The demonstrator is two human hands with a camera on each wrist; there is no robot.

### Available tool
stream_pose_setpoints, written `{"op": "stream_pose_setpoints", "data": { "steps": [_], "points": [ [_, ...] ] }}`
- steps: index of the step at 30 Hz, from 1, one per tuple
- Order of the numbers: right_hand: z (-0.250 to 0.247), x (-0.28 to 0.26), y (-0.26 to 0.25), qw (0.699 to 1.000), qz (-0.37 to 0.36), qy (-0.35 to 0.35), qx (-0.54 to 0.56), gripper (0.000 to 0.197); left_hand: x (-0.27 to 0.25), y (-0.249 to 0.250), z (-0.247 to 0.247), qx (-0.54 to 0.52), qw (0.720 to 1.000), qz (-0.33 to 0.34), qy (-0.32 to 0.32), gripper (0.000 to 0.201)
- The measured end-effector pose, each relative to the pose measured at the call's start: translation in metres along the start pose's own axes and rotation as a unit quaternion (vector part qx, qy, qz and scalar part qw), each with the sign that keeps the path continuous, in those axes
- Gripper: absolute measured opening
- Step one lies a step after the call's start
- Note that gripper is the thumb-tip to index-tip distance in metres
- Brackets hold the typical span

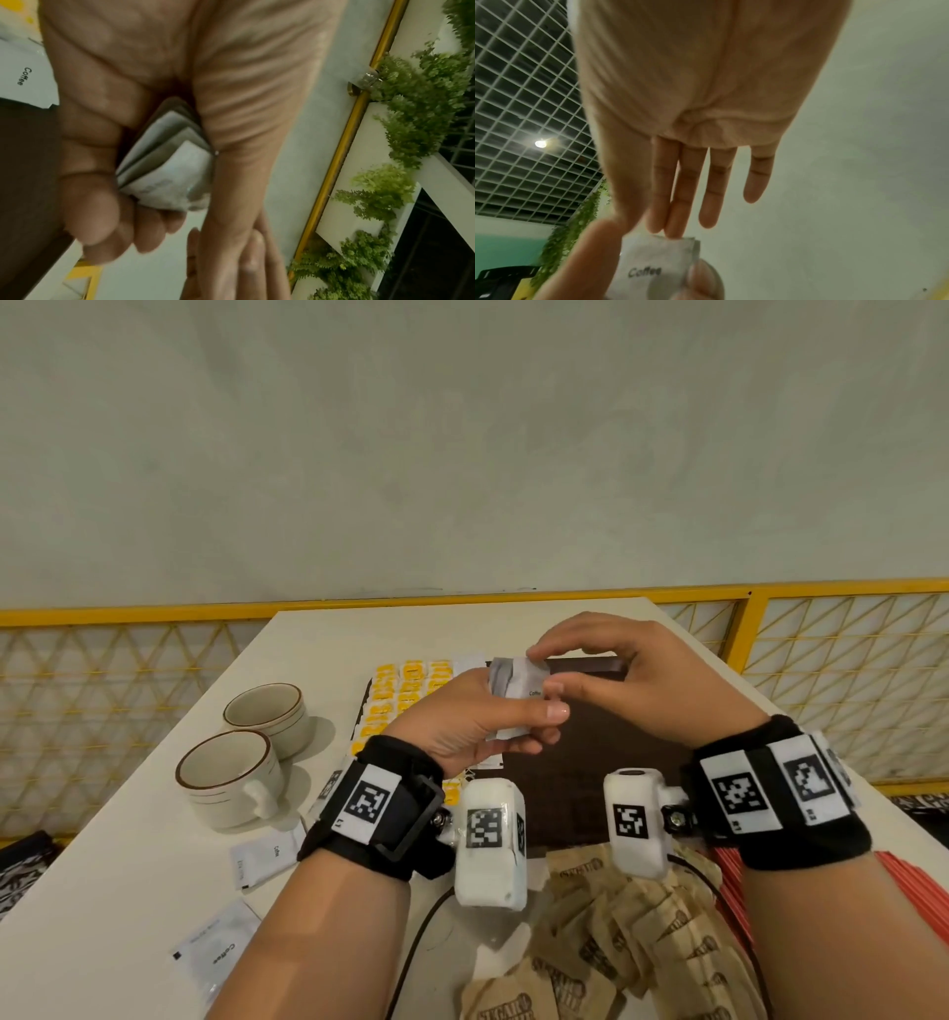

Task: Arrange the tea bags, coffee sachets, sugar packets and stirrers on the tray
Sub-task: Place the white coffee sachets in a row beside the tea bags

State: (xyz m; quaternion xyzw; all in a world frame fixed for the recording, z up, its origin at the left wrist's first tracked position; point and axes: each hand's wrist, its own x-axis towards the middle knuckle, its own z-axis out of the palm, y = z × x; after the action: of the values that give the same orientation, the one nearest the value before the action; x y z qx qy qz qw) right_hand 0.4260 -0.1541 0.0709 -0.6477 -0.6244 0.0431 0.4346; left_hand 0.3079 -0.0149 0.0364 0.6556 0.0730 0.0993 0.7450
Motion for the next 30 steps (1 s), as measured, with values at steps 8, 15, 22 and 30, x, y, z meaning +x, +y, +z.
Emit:
{"op": "stream_pose_setpoints", "data": {
  "steps": [8, 15, 22, 30],
  "points": [
    [0.002, 0.001, 0.002, 1.0, -0.003, -0.007, -0.018, 0.019, 0.0, -0.001, -0.003, 0.0, 1.0, 0.009, -0.02, 0.062],
    [0.004, 0.002, 0.005, 0.997, 0.038, -0.033, -0.058, 0.016, 0.001, -0.001, -0.006, -0.001, 1.0, 0.004, -0.024, 0.084],
    [0.016, 0.008, 0.006, 0.998, 0.051, 0.025, 0.015, 0.008, 0.001, 0.007, -0.008, -0.079, 0.994, 0.002, 0.071, 0.085],
    [0.024, 0.022, 0.011, 0.92, 0.219, 0.007, 0.326, 0.012, -0.009, 0.027, -0.051, -0.003, 0.986, 0.02, 0.165, 0.014]
  ]
}}
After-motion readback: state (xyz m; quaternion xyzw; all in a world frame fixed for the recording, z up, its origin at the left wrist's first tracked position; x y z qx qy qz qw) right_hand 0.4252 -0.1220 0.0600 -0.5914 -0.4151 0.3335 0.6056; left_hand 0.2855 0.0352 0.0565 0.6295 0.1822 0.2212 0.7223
